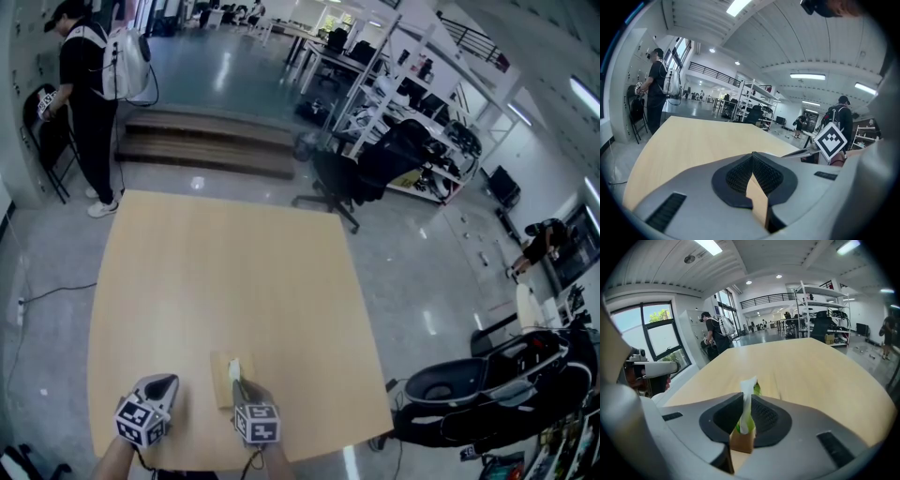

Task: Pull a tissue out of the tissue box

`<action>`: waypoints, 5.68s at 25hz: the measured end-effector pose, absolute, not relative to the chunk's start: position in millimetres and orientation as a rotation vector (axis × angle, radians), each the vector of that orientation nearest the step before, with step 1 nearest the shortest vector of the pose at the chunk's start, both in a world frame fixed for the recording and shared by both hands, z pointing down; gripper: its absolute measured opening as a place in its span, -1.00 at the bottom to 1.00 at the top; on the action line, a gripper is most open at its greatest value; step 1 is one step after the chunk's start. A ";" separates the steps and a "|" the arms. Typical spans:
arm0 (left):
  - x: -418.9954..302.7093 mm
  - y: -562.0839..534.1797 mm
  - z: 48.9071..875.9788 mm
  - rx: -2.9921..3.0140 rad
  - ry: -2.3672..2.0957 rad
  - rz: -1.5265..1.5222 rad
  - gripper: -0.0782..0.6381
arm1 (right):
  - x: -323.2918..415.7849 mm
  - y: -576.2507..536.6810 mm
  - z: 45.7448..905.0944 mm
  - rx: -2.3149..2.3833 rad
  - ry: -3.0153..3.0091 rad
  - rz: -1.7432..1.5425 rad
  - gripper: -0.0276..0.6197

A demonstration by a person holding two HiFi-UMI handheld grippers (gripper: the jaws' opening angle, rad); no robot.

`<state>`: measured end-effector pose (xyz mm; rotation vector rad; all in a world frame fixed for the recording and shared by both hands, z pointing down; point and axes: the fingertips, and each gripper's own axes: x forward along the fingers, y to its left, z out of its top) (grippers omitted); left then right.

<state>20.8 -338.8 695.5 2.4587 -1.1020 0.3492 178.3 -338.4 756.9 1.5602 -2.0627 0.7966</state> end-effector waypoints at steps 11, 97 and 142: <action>17.2 -343.3 694.8 2.459 -1.103 0.347 -0.76 | 177.3 -340.4 757.4 1.561 -2.064 0.801 -0.91; -21.0 -261.4 504.4 2.846 -1.162 -0.007 -0.76 | 153.3 -207.5 524.3 2.004 -2.366 0.319 -0.91; -18.9 -215.5 509.0 2.849 -1.171 0.004 -0.76 | 151.0 -161.7 519.7 1.995 -2.375 0.282 -0.91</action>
